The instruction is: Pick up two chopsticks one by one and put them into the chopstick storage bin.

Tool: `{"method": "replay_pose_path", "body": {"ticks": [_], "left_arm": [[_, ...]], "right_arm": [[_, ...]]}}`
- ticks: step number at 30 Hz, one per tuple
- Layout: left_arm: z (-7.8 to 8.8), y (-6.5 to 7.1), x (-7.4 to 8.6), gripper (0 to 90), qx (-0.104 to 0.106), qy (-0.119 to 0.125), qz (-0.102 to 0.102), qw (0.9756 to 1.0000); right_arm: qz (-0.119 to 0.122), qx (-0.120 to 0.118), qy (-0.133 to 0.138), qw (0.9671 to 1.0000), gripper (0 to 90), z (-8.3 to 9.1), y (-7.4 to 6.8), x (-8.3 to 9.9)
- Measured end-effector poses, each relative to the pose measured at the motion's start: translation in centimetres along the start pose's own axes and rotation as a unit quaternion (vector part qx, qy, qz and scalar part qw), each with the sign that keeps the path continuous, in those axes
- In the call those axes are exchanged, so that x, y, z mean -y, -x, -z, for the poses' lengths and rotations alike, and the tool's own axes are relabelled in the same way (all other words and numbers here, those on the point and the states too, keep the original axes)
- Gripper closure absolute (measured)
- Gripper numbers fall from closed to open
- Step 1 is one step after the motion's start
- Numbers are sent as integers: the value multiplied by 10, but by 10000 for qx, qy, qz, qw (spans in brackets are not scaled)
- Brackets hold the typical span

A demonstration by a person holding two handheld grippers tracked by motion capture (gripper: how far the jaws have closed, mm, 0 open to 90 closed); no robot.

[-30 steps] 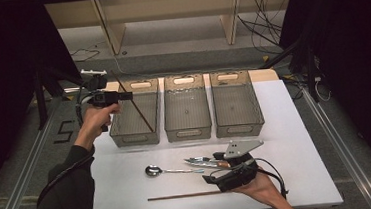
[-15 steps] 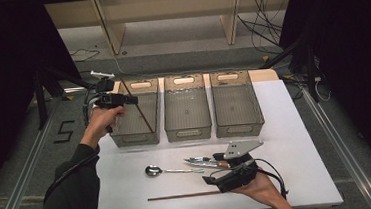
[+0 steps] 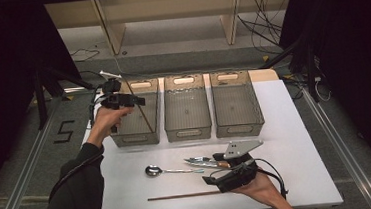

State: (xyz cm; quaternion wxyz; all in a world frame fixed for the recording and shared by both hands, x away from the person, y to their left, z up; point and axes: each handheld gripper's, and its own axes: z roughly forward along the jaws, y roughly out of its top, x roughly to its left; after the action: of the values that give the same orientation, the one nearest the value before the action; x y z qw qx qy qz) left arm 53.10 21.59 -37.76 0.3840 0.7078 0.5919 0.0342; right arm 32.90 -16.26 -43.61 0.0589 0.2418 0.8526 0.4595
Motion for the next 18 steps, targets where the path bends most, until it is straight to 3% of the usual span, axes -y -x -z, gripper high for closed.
{"method": "replay_pose_path", "body": {"ticks": [2,8,13,18], "left_arm": [[-2,4,-1,285,-138,-45,-74,9999],[-5,9,-2,173,-249,-50,-165,9995],[0,11,1,160,-163,14,-205,9997],[15,19,9,160,91,235,-348,9991]], "right_arm": [[-34,-14,25,10000,199,0,0,0],[-25,-20,22,10000,200,0,0,0],[-15,-23,38,10000,200,1,1,0],[41,-14,-18,10000,201,1,-1,-1]]}}
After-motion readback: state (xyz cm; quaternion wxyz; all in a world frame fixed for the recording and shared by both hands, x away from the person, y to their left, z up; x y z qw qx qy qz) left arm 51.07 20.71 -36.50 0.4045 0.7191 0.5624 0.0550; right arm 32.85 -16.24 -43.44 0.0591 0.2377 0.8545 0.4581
